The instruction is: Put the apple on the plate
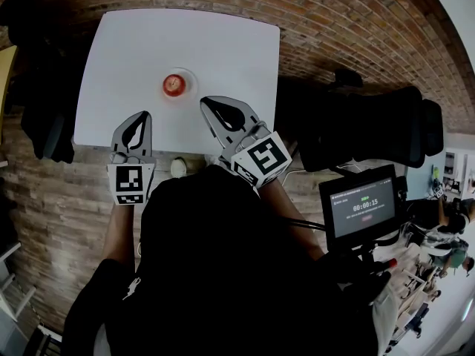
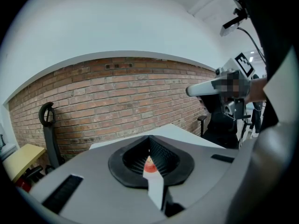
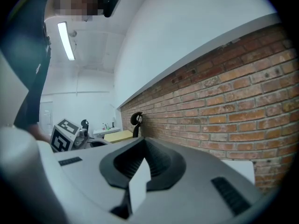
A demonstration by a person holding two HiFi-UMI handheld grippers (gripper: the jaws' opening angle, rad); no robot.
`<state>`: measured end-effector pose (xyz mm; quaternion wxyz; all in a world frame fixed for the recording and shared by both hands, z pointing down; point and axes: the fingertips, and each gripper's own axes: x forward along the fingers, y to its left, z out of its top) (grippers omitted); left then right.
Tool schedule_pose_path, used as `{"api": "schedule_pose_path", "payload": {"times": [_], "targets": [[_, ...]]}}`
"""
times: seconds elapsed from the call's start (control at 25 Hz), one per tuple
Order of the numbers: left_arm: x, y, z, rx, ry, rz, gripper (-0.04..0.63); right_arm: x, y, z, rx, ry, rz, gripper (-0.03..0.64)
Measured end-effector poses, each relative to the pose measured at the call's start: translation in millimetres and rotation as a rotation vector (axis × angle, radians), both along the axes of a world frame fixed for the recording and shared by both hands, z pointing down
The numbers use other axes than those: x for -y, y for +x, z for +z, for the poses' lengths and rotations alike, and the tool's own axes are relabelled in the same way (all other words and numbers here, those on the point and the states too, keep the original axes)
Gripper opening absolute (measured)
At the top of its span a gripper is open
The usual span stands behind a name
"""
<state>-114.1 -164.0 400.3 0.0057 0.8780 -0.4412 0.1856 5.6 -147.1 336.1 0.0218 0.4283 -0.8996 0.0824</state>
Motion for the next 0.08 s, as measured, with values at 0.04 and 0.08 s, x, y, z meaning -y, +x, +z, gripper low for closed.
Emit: {"api": "schedule_pose_path", "payload": {"times": [0.04,0.08], "targets": [[0.2,-0.5,0.4,0.003,0.000,-0.001,0.008,0.0,-0.1,0.1,0.003,-0.001,0.000,0.003],[0.5,-1.0,0.8,0.006,0.000,-0.001,0.008,0.1,-0.2,0.1,0.005,-0.002,0.000,0.003]]}}
